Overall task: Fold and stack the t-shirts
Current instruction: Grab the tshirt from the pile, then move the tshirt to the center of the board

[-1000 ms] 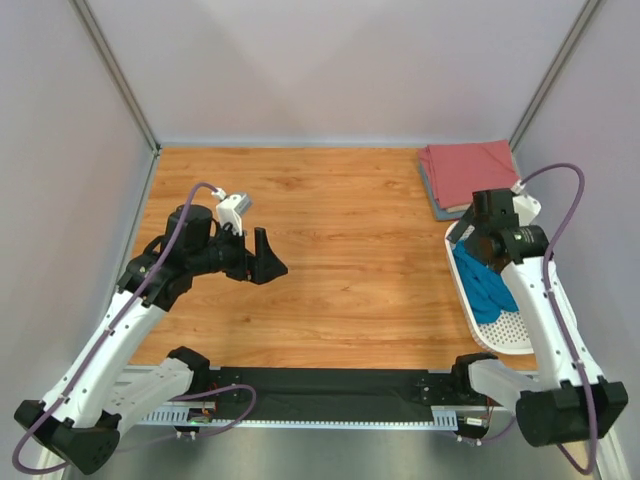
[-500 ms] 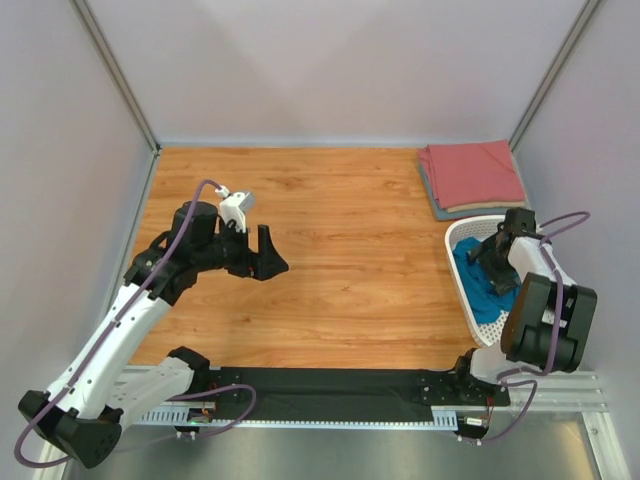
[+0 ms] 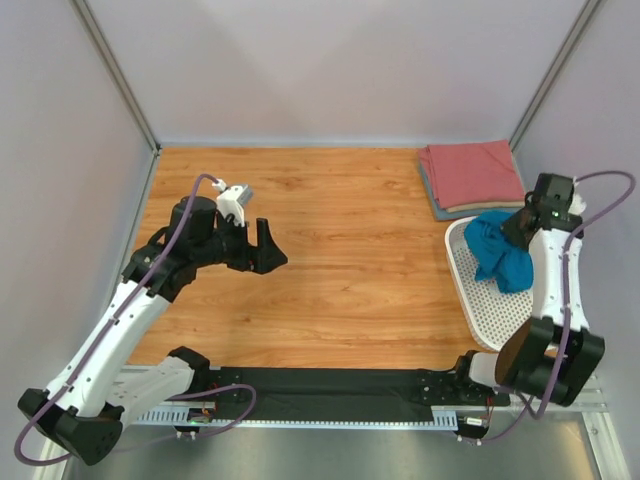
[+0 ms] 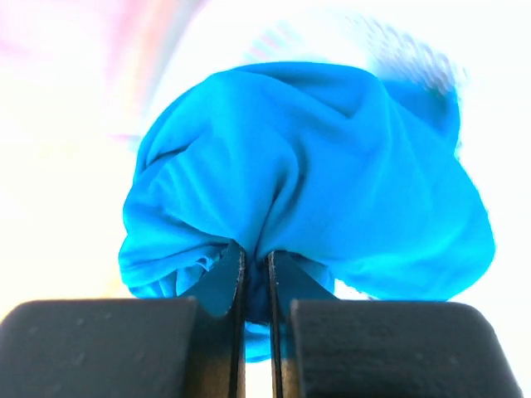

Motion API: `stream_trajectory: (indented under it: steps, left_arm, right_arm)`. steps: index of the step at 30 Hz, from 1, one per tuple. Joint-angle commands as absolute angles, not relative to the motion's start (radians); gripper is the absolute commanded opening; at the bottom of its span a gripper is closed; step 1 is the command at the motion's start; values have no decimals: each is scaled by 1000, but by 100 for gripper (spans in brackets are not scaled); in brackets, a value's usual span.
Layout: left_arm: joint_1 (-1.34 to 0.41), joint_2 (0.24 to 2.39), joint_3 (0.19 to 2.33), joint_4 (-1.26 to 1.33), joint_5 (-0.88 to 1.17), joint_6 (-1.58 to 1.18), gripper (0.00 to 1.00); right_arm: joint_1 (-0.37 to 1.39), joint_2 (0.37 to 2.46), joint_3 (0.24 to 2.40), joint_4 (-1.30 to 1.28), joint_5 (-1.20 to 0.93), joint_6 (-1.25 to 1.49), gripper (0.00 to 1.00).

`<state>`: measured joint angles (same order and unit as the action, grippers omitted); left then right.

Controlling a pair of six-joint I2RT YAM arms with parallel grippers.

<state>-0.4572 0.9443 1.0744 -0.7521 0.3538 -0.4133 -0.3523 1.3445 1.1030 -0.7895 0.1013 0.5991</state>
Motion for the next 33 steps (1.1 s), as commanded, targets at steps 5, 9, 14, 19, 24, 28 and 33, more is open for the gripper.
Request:
stream_trajectory:
  steps: [5,9,14,19,24,28,33]
  left_arm:
    - [-457,928,1184,-759,233,-437,93]
    - [-448,965,1253,-847,132,-504,93]
    - [-428,927,1256,-896,78,-549,95]
    - [-425,893,1224,-948,12,-522,95]
    - [-425,920,1076,-866,161,-544,94]
    - [-426,979,939,-688,319,-592,90]
    - [-429,1176,903,-528,370,-638,87]
  right_arm:
    - [-180,1134,1583,-1000,-138,541,0]
    - [-5,1135,1738,-964,-289,621,0]
    - [274,1180,1564,-844,-326,693,5]
    - [463,1296,1233,-754,-239,675,36]
    - [477,1350,1157,-787,-60,624,59]
    - [476,1367,1146,-822,101,606,60]
    - [448,1469,1143,-744,147,530,56]
